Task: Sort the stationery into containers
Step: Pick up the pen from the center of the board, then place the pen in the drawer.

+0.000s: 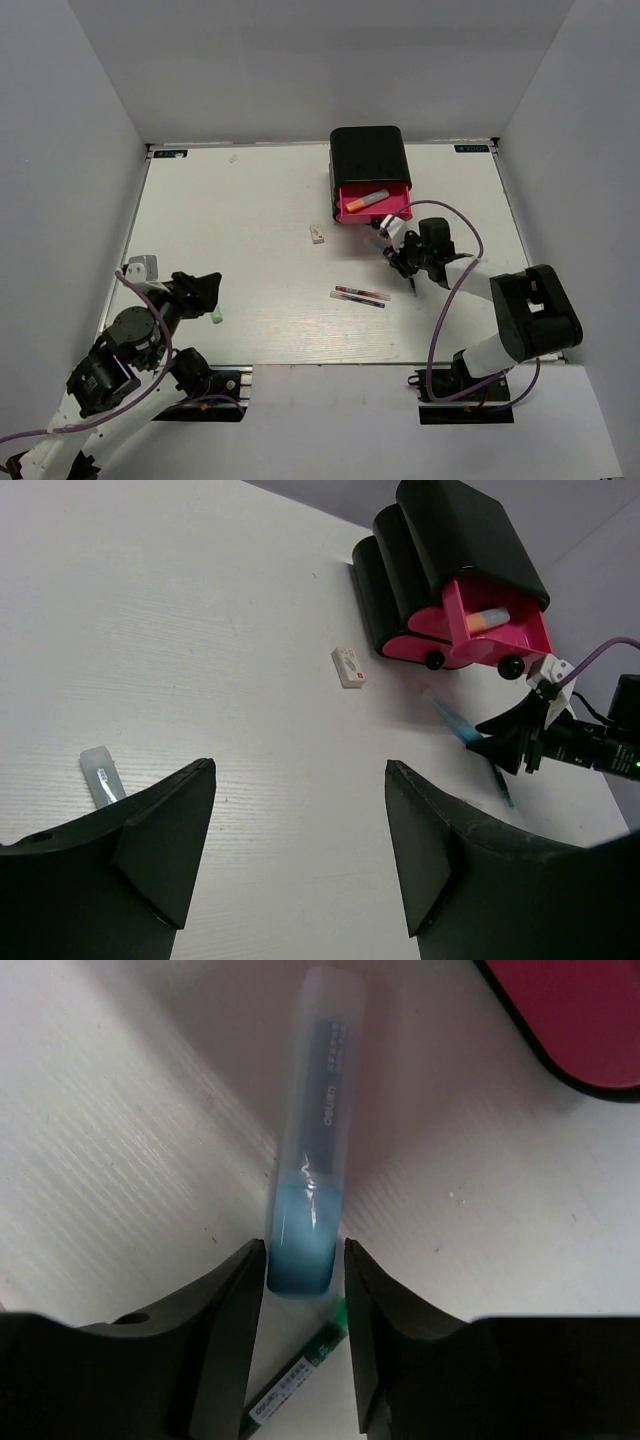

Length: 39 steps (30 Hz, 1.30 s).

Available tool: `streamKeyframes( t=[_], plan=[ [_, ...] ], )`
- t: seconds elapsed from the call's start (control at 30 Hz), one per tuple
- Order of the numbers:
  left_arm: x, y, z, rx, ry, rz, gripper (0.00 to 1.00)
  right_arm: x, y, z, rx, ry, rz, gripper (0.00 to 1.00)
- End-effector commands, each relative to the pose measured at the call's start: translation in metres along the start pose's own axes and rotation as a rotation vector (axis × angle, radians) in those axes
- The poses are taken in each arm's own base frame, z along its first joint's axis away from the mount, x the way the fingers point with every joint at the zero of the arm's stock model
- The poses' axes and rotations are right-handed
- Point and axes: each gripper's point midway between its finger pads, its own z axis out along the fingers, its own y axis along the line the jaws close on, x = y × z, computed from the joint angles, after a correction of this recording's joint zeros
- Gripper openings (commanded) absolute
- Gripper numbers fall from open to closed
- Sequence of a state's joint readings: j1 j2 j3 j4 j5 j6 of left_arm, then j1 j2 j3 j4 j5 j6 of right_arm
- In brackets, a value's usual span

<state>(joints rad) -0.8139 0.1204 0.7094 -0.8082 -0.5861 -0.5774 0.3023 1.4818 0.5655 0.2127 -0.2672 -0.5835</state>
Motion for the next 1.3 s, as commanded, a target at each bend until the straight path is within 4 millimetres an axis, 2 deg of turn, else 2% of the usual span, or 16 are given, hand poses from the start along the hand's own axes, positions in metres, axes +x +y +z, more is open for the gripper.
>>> streamKeyframes(
  t=[0.0,0.13,0.23,0.3,0.43,0.53,0.57,0.6,0.63,0.67,0.73,0.87,0.9,1.03,1.13,1.27],
  plan=[
    [0.004,0.001,0.004,-0.016,0.011,0.007,0.78,-0.011,-0.005,0.005,-0.003,-0.014,-0.028,0.41],
    [0.007,-0.001,0.006,-0.010,0.022,0.020,0.78,-0.007,0.010,0.003,-0.082,0.011,-0.035,0.21],
    [0.016,-0.002,0.013,-0.019,0.054,0.050,0.78,-0.015,0.024,-0.012,-0.150,-0.021,-0.061,0.16],
    [0.024,-0.001,0.017,-0.042,0.090,0.078,0.78,-0.016,0.050,-0.029,-0.275,-0.043,-0.098,0.16],
    [0.032,0.003,0.026,-0.150,0.161,0.058,0.80,-0.063,0.076,-0.080,-0.404,-0.230,-0.284,0.14],
    [0.047,-0.005,0.031,-0.160,0.236,0.017,0.86,-0.100,0.072,-0.112,-0.381,-0.327,-0.369,0.16],
    [0.049,-0.009,0.031,-0.151,0.246,-0.010,0.88,-0.100,0.074,-0.114,-0.387,-0.328,-0.366,0.16],
    [0.060,-0.012,0.035,-0.158,0.295,-0.002,0.88,-0.126,0.063,-0.127,-0.348,-0.374,-0.410,0.16],
    [0.067,-0.009,0.037,-0.182,0.323,0.002,0.89,-0.130,0.063,-0.132,-0.352,-0.375,-0.416,0.16],
    [0.075,-0.009,0.038,-0.206,0.355,-0.018,0.91,-0.151,0.053,-0.140,-0.320,-0.406,-0.442,0.16],
    [0.091,-0.002,0.042,-0.269,0.419,0.006,0.91,-0.167,0.042,-0.145,-0.275,-0.430,-0.452,0.16],
    [0.103,0.000,0.044,-0.305,0.467,0.016,0.95,-0.203,-0.003,-0.148,-0.084,-0.465,-0.463,0.16],
    [0.107,0.004,0.043,-0.321,0.485,0.031,0.95,-0.205,-0.018,-0.140,-0.034,-0.429,-0.459,0.16],
    [0.107,0.008,0.045,-0.379,0.500,0.047,0.96,-0.211,-0.053,-0.125,0.070,-0.371,-0.540,0.19],
    [0.111,0.008,0.048,-0.411,0.529,0.066,0.98,-0.206,-0.067,-0.111,0.080,-0.312,-0.604,0.21],
    [0.116,0.015,0.053,-0.463,0.538,0.088,0.99,-0.206,-0.076,-0.101,0.077,-0.279,-0.609,0.29]
  ],
)
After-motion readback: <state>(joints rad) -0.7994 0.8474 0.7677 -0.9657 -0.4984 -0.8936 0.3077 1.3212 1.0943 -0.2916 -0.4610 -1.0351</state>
